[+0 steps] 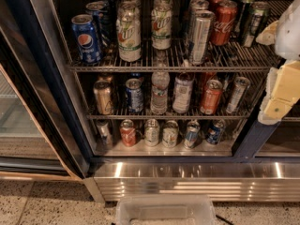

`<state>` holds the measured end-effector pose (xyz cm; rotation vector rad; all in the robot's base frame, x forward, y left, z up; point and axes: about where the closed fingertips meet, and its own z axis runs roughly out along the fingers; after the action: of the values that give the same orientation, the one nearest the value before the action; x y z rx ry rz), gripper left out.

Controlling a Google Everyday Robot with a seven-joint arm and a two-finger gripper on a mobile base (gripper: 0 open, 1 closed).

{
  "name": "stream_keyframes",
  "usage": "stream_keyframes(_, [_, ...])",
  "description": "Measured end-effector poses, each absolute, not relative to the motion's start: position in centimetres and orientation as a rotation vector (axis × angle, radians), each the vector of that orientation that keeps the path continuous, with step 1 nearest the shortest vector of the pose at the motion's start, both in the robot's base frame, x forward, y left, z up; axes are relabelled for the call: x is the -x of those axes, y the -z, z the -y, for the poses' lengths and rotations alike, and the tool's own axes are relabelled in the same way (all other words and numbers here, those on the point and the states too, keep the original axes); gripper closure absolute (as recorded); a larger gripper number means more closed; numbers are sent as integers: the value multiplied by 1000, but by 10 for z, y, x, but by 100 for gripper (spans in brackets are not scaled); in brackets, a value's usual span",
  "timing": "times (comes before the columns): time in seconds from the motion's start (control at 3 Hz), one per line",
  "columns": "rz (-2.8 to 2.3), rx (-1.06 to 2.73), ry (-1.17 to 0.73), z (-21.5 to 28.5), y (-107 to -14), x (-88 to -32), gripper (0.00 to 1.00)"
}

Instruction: Pick green can from top shelf of fridge

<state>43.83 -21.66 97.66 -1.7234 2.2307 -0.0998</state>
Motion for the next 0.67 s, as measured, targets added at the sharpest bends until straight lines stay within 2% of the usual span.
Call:
stream_keyframes(0.33, [-2229, 1720, 102, 216, -977, -439, 0])
stream_keyframes(0.67, [-2243, 1875, 103, 206, -966, -442, 0])
